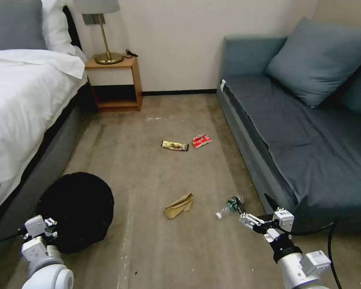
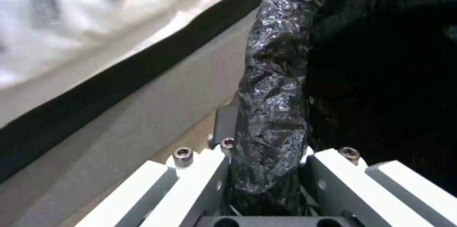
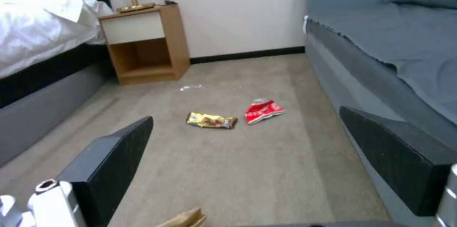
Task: Pick up the trash bin, then pick up the garbage on the floor and place it into the trash bin.
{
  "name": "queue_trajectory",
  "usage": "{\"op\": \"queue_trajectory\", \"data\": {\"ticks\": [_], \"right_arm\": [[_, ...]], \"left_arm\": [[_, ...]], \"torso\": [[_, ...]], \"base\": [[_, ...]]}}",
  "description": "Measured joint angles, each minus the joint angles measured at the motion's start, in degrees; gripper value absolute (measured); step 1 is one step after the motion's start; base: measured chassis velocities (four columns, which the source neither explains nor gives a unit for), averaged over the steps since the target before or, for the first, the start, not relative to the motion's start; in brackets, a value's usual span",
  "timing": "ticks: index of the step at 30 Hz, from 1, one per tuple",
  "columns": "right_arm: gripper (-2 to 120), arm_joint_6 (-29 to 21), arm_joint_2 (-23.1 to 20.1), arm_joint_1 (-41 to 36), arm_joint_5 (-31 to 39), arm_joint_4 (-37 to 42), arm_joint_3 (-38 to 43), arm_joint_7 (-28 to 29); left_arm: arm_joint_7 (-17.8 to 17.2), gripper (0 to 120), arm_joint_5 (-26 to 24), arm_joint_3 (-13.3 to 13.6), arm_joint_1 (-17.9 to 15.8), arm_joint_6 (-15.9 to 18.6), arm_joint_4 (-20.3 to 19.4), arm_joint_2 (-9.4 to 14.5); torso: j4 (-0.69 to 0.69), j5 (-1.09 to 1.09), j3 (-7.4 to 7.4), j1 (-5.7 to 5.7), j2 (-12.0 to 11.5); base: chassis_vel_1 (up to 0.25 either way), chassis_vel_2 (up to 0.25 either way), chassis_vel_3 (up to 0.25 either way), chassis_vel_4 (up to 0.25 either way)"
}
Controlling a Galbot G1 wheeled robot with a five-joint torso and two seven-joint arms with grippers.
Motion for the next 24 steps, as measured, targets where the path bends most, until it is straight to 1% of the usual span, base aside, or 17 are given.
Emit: {"op": "queue_trajectory", "data": {"ticks": [11,16,19,24], "right_arm": [[100,0.23,0.16,0.22,-0.23,-0.85,-0.23,-0.13],[100,0.70,0.37,0.36,-0.52,-1.76,-0.43,-0.40],[100,1.22,0.59,0.42,-0.67,-2.43,-0.88,-0.53],[100,2.73,0.51,0.51,0.51,-2.80,-1.95,-1.09]], "left_arm": [[0.34,3,-0.04,0.01,-0.03,-0.26,0.19,0.00],[0.65,3,0.49,0.14,0.34,-1.12,0.49,-0.23],[0.82,3,1.11,0.27,0.60,-1.51,0.58,-0.65],[1.34,3,1.67,0.30,0.86,-1.89,0.59,-0.69]], "torso": [[0.00,0.00,0.00,0.00,0.00],[0.00,0.00,0.00,0.00,0.01],[0.00,0.00,0.00,0.00,0.01],[0.00,0.00,0.00,0.00,0.01]], "base": [[-0.100,0.103,0.102,-0.106],[-0.127,0.109,0.114,-0.119],[-0.121,0.097,0.108,-0.103],[-0.110,0.085,0.117,-0.086]]}}
